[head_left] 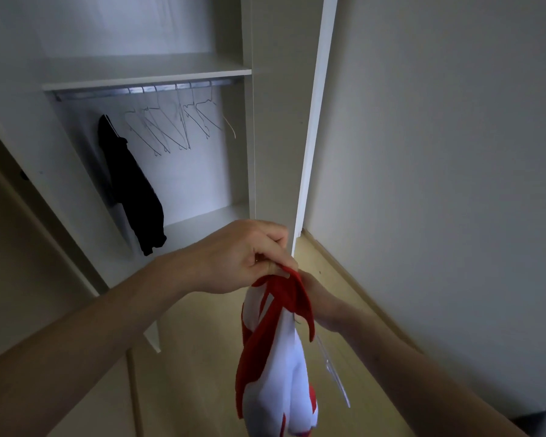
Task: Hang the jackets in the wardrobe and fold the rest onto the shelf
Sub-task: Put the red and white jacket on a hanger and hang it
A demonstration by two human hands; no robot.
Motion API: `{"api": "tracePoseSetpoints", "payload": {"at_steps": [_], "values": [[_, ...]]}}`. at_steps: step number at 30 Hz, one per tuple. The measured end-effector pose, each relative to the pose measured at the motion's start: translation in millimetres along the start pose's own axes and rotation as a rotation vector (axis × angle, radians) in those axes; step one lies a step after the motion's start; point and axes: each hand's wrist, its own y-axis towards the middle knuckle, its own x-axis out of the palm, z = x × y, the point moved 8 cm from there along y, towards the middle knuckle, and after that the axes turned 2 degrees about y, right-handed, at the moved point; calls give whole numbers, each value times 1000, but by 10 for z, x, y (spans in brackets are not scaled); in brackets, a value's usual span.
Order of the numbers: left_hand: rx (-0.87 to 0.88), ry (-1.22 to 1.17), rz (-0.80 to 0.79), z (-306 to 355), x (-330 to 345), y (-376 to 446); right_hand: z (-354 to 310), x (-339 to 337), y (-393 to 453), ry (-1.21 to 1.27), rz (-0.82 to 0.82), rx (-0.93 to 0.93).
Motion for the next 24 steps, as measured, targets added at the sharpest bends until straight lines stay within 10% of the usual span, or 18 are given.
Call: {"api": "tracePoseSetpoints", "payload": {"at_steps": [16,24], "values": [[-400,176,91,-978,79,-697,-180,-260,-113,-39,185,-114],[-620,16,669,-510,631,-1088,-262,-402,-210,-17,363,-149]]}}
